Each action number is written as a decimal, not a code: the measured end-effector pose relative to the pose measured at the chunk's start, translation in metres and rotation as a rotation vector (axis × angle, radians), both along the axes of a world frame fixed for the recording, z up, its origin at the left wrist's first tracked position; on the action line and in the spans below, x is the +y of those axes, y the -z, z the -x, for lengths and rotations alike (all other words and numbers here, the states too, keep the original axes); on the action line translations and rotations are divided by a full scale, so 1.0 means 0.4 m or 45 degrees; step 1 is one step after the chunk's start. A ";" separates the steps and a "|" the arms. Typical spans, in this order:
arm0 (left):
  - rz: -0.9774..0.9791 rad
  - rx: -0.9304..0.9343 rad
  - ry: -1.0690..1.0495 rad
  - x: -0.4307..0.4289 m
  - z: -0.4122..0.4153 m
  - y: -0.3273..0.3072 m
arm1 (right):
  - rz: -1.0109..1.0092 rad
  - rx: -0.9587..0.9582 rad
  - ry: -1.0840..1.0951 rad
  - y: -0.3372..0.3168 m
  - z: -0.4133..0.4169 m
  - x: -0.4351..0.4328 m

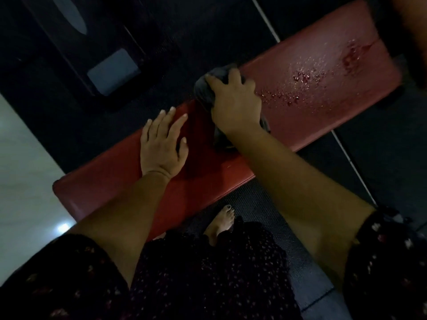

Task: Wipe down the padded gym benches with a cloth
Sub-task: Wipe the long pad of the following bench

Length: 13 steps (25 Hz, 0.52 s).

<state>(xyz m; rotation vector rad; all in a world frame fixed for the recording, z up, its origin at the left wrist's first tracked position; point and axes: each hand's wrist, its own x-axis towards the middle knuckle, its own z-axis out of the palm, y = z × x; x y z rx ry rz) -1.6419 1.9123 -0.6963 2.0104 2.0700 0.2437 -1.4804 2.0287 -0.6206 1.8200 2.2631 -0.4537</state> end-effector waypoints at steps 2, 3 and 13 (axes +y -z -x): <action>-0.021 0.000 -0.006 -0.002 -0.001 0.001 | 0.017 0.044 0.044 -0.002 -0.056 -0.066; -0.034 0.001 -0.003 -0.003 -0.003 0.001 | 0.015 0.058 0.051 -0.003 -0.097 -0.110; -0.055 0.013 -0.023 0.003 -0.009 0.008 | 0.189 -0.086 0.340 -0.060 -0.397 -0.338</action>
